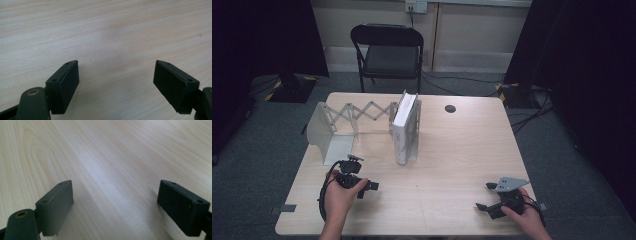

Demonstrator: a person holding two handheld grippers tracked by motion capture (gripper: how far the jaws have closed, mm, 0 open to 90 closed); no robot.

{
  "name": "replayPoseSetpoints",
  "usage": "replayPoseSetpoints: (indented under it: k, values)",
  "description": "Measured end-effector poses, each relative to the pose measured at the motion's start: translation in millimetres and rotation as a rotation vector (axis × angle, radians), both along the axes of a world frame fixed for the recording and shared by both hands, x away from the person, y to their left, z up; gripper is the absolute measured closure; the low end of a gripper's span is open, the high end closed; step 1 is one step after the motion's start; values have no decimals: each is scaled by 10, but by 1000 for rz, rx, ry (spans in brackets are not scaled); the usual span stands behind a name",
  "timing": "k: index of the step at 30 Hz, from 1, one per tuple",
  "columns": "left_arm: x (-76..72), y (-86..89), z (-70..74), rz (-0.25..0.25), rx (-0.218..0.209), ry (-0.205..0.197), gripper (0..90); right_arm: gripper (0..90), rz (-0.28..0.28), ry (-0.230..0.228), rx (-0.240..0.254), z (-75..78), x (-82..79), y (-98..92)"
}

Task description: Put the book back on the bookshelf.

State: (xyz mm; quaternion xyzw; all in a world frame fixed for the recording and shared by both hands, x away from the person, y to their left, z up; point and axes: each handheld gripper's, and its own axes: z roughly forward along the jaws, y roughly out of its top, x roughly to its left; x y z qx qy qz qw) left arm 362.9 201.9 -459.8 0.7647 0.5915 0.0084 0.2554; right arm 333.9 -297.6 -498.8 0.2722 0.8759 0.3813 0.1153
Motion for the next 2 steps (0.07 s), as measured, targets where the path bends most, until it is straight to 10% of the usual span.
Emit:
replayPoseSetpoints:
  k: [2]
  values:
    - [-9, 11, -14, -3, 4, -2, 206, 129, 3, -2, -3, 0, 9, 5]
